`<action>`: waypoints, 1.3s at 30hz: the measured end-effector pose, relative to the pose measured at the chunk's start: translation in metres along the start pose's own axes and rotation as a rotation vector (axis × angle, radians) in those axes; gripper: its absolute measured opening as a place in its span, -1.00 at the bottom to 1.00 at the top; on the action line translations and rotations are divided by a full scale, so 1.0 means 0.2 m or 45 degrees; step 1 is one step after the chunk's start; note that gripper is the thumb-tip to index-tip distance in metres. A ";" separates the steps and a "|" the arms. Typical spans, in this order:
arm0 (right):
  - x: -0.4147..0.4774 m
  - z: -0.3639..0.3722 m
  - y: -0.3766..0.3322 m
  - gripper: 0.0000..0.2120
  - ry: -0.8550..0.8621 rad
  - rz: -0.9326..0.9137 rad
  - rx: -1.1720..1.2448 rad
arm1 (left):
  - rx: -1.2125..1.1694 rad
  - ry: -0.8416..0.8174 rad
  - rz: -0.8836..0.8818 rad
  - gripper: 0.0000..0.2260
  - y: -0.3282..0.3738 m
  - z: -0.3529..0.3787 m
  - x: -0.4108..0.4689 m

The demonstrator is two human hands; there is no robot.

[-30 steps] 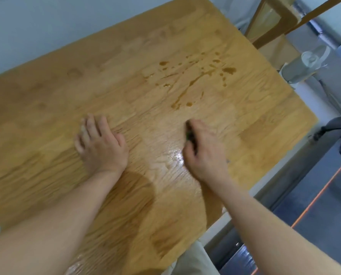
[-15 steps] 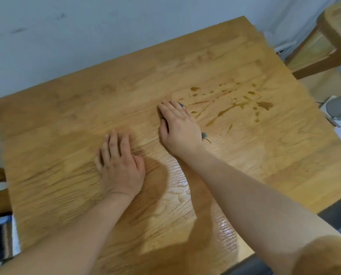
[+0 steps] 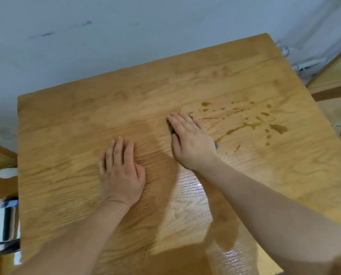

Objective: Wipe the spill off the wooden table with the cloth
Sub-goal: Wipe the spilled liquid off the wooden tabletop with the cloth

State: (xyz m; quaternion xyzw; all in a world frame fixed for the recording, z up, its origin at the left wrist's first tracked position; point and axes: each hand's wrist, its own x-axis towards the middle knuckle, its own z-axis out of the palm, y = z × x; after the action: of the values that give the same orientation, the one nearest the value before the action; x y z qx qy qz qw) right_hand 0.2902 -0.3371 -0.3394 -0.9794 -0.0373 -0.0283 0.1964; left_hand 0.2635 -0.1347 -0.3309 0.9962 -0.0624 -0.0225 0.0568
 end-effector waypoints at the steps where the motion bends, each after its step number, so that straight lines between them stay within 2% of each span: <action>1: 0.09 0.01 -0.01 -0.52 -0.004 0.037 -0.005 | 0.001 0.010 0.002 -0.48 0.00 0.00 0.00; 4: 0.23 0.03 -0.06 -0.51 0.048 0.140 0.017 | -0.013 0.024 -0.001 -0.49 0.00 0.00 0.00; 6: 0.15 0.03 -0.10 -0.50 0.053 0.140 0.059 | -0.024 0.015 -0.007 -0.49 0.00 0.00 -0.01; 10: -0.27 -0.02 -0.12 -0.54 -0.168 -0.259 0.096 | -0.041 0.012 0.005 -0.48 -0.01 -0.01 -0.01; 12: -0.26 -0.04 -0.04 -0.54 -0.199 -0.385 0.094 | -0.042 -0.009 0.006 -0.48 -0.01 -0.01 0.02; 13: -0.21 -0.05 -0.01 -0.53 -0.184 -0.370 0.079 | -0.039 -0.028 0.006 -0.48 -0.01 -0.01 0.02; 16: 0.06 -0.03 0.00 -0.50 -0.079 -0.117 0.039 | -0.019 -0.111 -0.016 -0.48 0.02 -0.04 0.03; 19: 0.28 0.01 -0.01 -0.49 0.009 0.066 -0.016 | 0.023 -0.181 0.058 -0.45 0.02 -0.06 0.14; 25: 0.52 0.06 -0.05 -0.49 0.067 0.162 -0.045 | -0.033 -0.038 0.052 -0.47 0.05 0.01 0.38; 27: 0.44 0.05 -0.07 -0.49 0.033 0.021 -0.019 | -0.056 -0.008 0.040 -0.47 0.05 0.03 0.37; 30: 0.18 0.05 -0.13 -0.51 -0.140 -0.371 0.002 | -0.100 0.017 0.031 -0.44 0.05 0.02 0.37; 33: 0.24 0.03 -0.07 -0.51 -0.208 -0.508 0.027 | -0.130 0.016 0.014 -0.43 0.05 0.01 0.40; 37: 0.66 0.06 -0.11 -0.49 -0.102 -0.142 -0.024 | -0.119 0.012 0.013 -0.44 0.05 0.01 0.38; 39: 0.76 0.13 -0.21 -0.49 -0.086 -0.081 -0.049 | -0.120 0.011 0.010 -0.45 0.05 0.01 0.38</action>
State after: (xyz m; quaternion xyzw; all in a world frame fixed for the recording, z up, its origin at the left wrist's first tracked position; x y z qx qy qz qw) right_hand 0.4397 -0.2782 -0.3369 -0.9817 -0.0745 -0.0021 0.1753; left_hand 0.3376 -0.1553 -0.3349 0.9922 -0.0651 -0.0210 0.1040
